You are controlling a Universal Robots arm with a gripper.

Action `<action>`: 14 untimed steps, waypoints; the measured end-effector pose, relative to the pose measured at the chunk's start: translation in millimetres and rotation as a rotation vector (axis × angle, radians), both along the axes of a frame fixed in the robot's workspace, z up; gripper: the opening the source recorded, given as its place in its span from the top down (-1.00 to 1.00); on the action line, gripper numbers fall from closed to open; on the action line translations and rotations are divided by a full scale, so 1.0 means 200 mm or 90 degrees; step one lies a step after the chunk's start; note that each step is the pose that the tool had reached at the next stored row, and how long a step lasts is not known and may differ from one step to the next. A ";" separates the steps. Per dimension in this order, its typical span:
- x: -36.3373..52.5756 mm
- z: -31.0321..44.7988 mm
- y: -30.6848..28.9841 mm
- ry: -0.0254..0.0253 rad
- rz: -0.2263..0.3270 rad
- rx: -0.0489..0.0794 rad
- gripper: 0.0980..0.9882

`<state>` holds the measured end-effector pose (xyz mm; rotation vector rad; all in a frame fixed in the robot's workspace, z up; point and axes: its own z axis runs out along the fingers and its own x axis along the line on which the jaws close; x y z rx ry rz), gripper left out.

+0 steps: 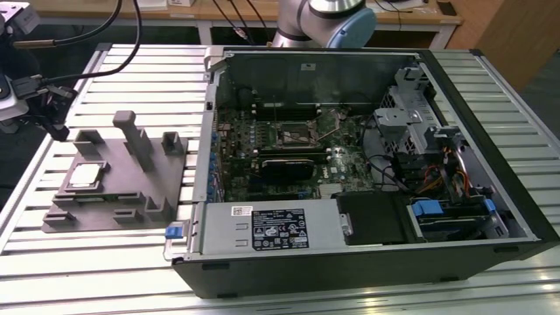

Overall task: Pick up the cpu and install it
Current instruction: 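Pick up the cpu and move it towards the insertion slot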

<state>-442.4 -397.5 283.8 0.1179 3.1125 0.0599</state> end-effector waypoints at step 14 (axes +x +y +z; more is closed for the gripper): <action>-0.045 -0.018 0.000 0.0000 0.000 0.000 0.98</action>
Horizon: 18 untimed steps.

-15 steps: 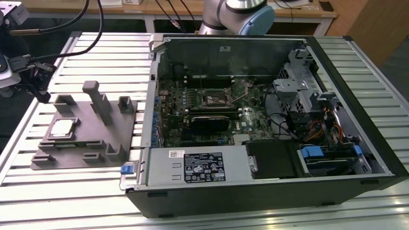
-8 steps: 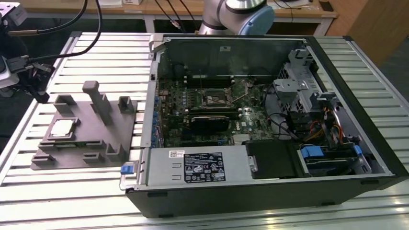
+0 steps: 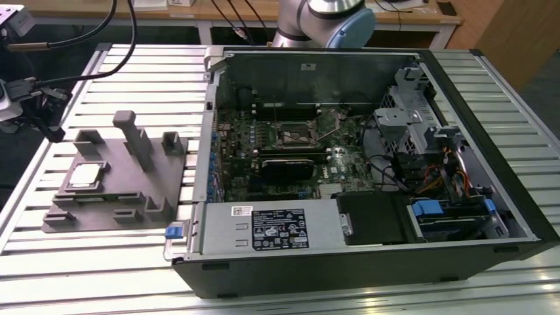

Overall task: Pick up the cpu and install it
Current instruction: 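Pick up the cpu and move it towards the insertion slot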

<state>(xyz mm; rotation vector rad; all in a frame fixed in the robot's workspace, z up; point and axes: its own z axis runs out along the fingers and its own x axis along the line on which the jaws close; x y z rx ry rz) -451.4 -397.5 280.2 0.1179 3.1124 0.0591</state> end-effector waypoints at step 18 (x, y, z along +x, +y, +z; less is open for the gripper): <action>-0.024 -0.085 -0.008 0.0000 0.000 0.000 0.98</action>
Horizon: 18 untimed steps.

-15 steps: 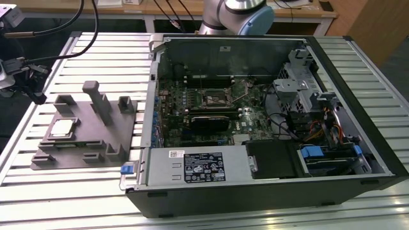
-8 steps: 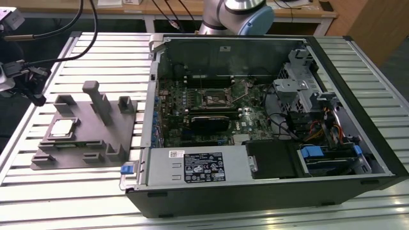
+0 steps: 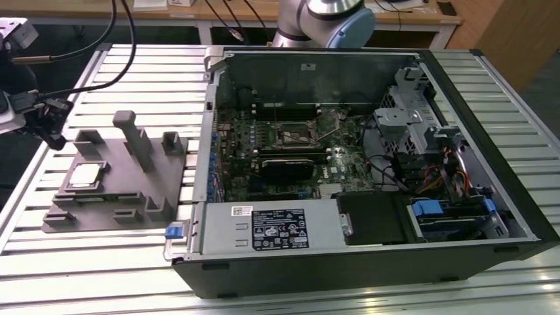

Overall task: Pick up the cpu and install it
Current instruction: 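Pick up the cpu and move it towards the insertion slot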

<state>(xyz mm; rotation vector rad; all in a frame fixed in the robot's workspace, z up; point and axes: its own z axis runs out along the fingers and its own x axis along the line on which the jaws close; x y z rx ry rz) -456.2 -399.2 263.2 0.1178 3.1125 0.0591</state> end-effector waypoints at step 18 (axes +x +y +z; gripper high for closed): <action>0.000 -0.095 0.000 0.0000 0.000 -0.001 0.98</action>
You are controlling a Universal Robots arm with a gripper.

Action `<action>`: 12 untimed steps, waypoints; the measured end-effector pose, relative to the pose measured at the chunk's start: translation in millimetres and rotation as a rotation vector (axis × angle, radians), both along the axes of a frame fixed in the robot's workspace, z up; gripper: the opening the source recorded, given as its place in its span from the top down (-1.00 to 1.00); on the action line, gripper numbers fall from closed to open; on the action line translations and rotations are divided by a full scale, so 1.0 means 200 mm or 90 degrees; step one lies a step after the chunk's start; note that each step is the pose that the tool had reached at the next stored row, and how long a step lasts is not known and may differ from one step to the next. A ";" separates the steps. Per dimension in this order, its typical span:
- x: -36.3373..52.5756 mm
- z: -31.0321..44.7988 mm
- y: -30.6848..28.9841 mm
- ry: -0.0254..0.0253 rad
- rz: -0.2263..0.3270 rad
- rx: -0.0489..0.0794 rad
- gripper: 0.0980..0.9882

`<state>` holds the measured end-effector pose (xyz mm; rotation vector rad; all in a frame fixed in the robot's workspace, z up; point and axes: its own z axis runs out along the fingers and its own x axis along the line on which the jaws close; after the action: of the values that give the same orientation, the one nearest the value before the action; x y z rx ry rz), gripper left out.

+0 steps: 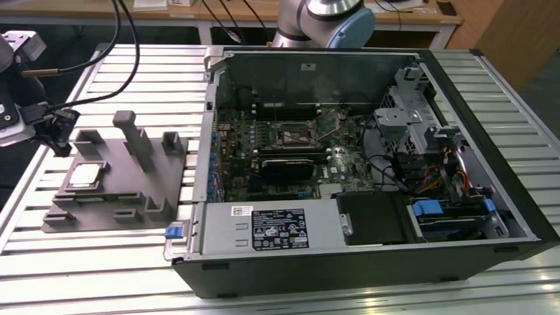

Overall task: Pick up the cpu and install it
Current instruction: 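Pick up the cpu and move it towards the insertion slot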

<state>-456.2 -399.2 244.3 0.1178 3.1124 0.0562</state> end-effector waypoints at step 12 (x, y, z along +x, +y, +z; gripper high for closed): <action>0.000 -0.045 0.000 0.0000 0.000 -0.001 0.98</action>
<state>-456.2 -399.2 235.3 0.1178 3.1124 0.0535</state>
